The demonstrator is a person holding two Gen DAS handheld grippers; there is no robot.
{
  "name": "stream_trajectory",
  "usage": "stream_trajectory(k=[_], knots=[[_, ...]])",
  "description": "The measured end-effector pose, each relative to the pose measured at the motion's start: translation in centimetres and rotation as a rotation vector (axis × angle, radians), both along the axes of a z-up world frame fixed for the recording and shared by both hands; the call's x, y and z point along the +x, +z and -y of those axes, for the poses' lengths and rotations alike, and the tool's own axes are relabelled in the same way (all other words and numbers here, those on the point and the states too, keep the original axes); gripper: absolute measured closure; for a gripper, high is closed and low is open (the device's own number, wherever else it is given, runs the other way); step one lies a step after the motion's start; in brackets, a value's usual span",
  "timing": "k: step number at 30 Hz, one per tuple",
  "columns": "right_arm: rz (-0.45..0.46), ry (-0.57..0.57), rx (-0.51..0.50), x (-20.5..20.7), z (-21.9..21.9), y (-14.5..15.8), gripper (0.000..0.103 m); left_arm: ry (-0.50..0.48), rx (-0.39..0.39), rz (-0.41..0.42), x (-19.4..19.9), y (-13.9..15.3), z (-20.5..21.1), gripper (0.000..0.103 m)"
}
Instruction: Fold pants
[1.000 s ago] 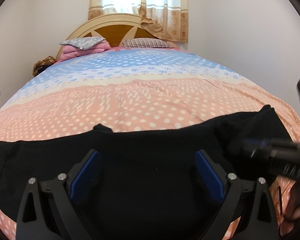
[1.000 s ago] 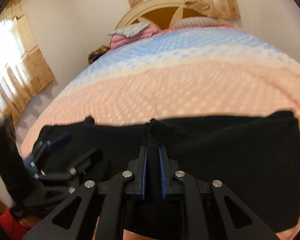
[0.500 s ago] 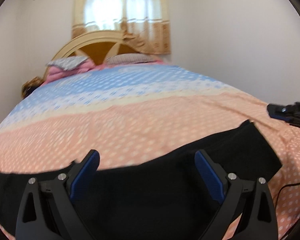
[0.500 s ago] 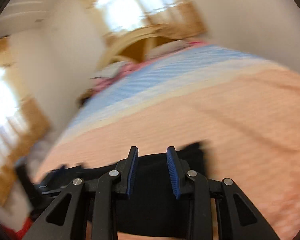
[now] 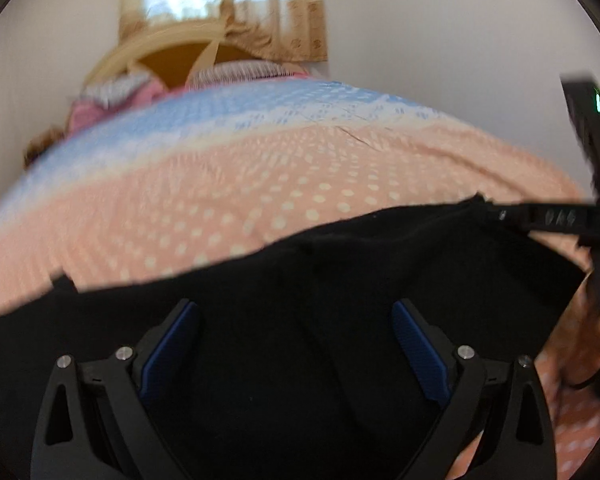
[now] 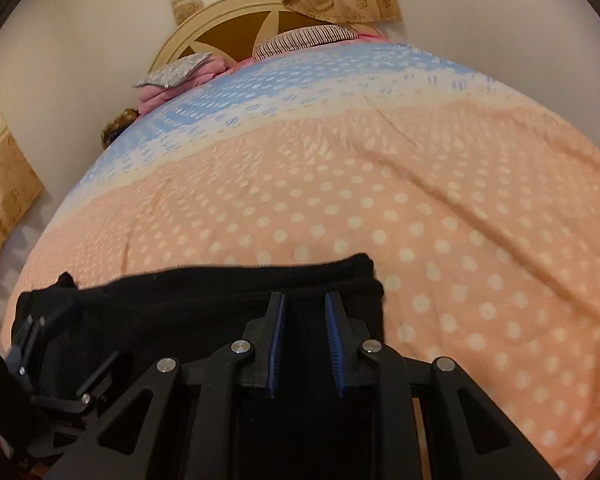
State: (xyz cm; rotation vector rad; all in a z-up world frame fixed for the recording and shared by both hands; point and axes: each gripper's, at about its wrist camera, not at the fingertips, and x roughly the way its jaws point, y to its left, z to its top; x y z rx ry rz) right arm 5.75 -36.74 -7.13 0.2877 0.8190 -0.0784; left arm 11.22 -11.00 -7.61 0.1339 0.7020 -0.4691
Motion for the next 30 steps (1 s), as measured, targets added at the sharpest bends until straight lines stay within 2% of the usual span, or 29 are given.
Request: stream_trajectory(k=[5, 8, 10, 13, 17, 20, 23, 27, 30], knots=[[0.012, -0.001, -0.021, -0.2, -0.4, 0.7, 0.081, -0.007, 0.014, 0.014, -0.7, 0.5, 0.1, 0.003], [0.103, -0.001, 0.053, -2.5, 0.2, 2.3, 0.081, -0.017, 0.017, 0.021, -1.1, 1.1, -0.2, 0.003], [0.128, -0.003, 0.057, -4.2, 0.3, 3.3, 0.081, -0.007, 0.014, 0.021, -1.1, 1.3, -0.6, 0.003], [0.109, -0.021, 0.024, -6.8, 0.5, 4.1, 0.081, -0.001, -0.015, 0.004, -0.8, 1.1, -0.8, 0.003], [0.074, 0.000, 0.051, -9.2, 0.2, 3.6, 0.081, 0.010, 0.011, 0.002, -0.7, 0.6, -0.5, 0.003], [0.018, 0.048, 0.043, -9.7, -1.2, 2.0, 0.081, 0.008, 0.017, 0.005, -0.9, 0.5, -0.5, 0.003], [-0.076, 0.044, 0.036, -9.1, -1.6, -0.5, 0.081, 0.010, 0.027, 0.007, -1.0, 0.5, -0.6, 0.003], [-0.056, 0.034, 0.047, -9.2, -1.4, 0.4, 0.081, 0.019, 0.017, 0.015, -1.1, 1.0, -1.3, 0.003], [0.017, 0.026, 0.011, -9.9, -1.4, 2.2, 0.081, 0.024, 0.010, 0.029, -1.3, 1.3, -1.9, 0.003]])
